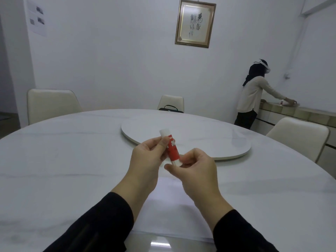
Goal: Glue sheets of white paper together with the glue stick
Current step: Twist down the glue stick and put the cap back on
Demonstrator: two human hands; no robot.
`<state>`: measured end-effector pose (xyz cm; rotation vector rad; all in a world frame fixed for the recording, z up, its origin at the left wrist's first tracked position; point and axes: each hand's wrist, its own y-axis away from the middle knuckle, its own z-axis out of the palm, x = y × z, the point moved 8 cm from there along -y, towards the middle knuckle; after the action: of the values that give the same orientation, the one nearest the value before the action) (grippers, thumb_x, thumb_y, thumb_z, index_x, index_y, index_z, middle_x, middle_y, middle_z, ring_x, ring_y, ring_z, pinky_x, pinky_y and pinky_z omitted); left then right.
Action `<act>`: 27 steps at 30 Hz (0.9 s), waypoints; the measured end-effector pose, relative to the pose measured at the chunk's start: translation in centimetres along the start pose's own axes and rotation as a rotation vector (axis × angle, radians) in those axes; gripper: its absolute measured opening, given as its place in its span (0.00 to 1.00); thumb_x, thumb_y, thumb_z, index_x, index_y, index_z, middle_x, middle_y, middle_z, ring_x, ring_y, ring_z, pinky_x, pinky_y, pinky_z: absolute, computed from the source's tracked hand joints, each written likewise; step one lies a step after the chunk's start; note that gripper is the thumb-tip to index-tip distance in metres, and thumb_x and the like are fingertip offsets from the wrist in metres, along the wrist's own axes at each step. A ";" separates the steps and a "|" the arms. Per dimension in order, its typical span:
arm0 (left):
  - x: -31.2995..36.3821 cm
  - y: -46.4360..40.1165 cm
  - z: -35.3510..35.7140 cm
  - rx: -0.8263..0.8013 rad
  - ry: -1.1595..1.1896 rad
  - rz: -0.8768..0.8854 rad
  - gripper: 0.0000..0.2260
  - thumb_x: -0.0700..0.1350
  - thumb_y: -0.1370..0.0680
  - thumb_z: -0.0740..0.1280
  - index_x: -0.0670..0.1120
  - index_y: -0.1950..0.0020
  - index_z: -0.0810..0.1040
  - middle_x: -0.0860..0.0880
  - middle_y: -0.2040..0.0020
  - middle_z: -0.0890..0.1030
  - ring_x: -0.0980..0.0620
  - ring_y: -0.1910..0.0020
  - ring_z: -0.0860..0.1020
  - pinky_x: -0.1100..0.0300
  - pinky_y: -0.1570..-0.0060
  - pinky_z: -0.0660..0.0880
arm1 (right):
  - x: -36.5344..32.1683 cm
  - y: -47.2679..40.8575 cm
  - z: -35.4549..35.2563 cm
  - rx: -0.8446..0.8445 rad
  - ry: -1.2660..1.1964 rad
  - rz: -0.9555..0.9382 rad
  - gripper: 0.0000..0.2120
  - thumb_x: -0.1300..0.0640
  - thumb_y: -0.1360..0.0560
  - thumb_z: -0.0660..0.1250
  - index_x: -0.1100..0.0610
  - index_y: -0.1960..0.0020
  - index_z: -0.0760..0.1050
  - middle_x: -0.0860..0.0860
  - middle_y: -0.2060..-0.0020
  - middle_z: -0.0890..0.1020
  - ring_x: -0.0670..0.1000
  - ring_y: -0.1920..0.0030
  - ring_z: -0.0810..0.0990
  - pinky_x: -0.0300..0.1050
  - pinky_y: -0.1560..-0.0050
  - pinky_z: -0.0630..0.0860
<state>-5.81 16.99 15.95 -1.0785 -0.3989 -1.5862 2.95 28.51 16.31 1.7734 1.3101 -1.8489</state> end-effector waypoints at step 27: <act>-0.2 -1.4 -3.7 0.139 0.104 -0.229 0.12 0.45 0.18 0.57 0.42 0.50 0.79 0.48 0.55 0.81 0.53 0.67 0.78 0.55 0.62 0.74 | 4.1 -7.1 7.6 -0.627 0.780 -0.152 0.22 0.59 0.21 0.58 0.47 0.28 0.65 0.48 0.31 0.70 0.51 0.33 0.69 0.44 0.32 0.65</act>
<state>-8.62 14.81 14.21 -0.8644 -0.5699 -1.7798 -8.07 28.41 14.43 2.0889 2.0285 -0.6065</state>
